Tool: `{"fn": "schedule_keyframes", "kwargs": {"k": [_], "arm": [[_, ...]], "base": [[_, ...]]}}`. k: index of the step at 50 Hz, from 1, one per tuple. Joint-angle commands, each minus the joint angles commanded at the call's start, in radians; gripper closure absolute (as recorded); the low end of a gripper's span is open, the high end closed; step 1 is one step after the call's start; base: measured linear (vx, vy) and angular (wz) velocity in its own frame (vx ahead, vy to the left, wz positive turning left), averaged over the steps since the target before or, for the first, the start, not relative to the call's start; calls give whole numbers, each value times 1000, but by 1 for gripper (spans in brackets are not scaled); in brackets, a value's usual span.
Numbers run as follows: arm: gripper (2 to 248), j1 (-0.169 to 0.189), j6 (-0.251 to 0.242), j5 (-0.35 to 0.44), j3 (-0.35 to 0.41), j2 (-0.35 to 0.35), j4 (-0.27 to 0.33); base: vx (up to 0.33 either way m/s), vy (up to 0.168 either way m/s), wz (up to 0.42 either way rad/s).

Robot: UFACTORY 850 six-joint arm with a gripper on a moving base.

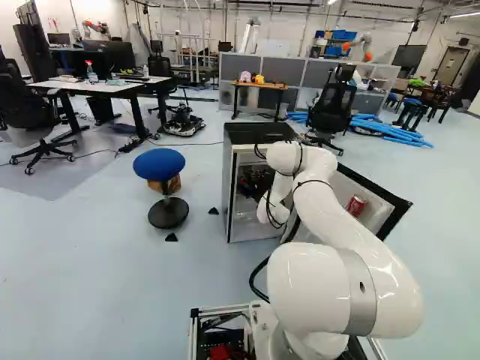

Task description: Grab a drink from the fridge

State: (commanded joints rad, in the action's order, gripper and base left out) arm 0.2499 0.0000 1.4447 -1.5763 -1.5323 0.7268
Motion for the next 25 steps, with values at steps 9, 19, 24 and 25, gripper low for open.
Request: {"fn": "schedule_keyframes", "kwargs": {"k": [9,19,24,25], "arm": [[159,0,0,0,0,0,0],[159,1,0,0,8,4,0],[159,2,0,0,27,13,0],[159,2,0,0,31,16,0]], "base": [[0,0,0],[0,0,0],[0,0,0],[0,0,0]]}}
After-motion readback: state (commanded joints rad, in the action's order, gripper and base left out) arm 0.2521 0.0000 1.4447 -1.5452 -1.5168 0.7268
